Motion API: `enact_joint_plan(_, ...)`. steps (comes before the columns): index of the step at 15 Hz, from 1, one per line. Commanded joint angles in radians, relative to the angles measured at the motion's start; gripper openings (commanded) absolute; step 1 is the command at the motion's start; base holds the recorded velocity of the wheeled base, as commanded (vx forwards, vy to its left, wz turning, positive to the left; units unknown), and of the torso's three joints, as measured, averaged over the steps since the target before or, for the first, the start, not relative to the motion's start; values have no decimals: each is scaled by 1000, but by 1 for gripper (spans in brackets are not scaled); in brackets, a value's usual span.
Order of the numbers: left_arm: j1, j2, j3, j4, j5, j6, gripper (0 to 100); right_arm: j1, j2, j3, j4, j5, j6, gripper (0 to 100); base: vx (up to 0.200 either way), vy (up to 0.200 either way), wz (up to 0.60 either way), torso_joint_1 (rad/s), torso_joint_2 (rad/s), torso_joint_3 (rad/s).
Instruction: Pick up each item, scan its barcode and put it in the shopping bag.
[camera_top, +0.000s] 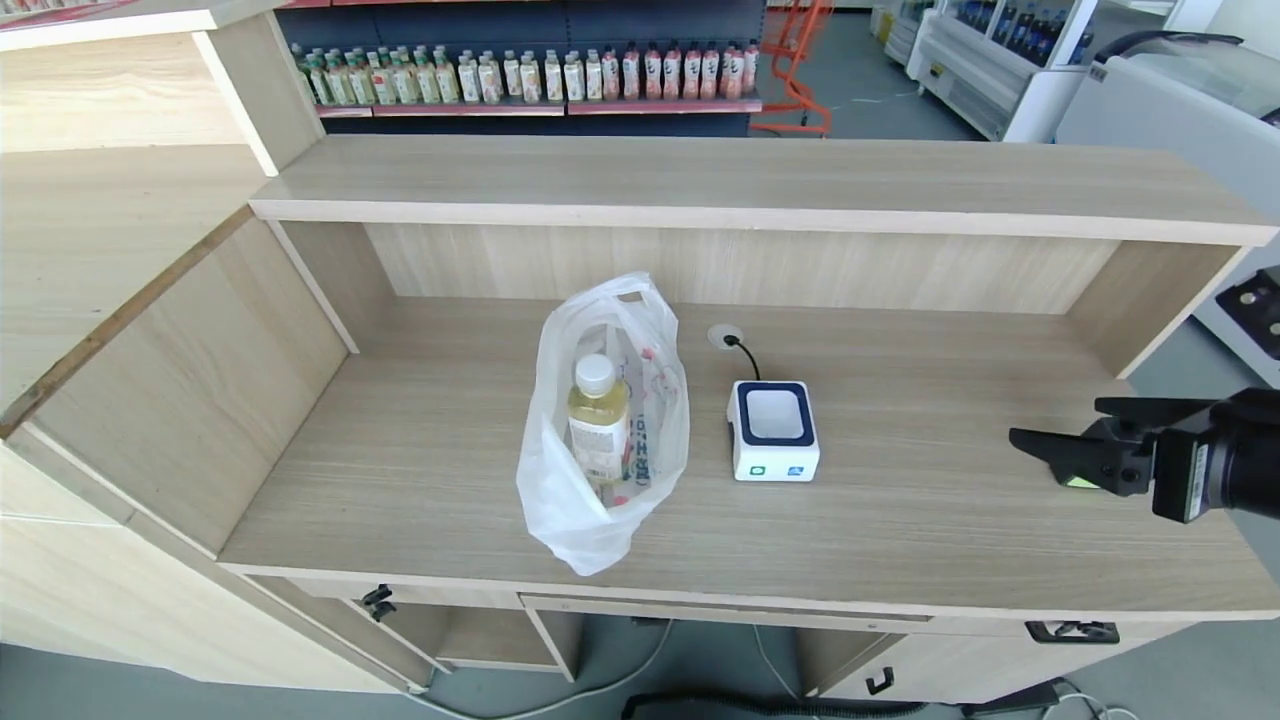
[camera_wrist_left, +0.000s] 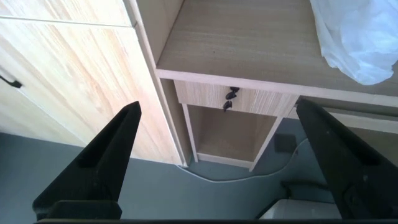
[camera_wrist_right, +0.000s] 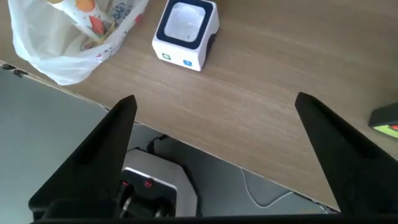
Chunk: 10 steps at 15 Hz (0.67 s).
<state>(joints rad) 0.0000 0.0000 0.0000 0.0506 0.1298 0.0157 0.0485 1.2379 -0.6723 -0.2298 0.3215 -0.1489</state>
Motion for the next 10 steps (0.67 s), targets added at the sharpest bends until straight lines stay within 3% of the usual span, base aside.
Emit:
enact_joint_plan(1,0,2,0,0,1,0,100,1,0,10,-2,-1,0,100,0,0,0,0,0,0)
enact_joint_plan(2,0,0,0,0,1,4,100,-1,0,11,-2,-2,0,100,0,0,0,0,0,0)
enact_joint_plan(10,0,2,0,0,1,3,100,-29,11,11,3,-75,-1,100,0,-200,0,2,2,4)
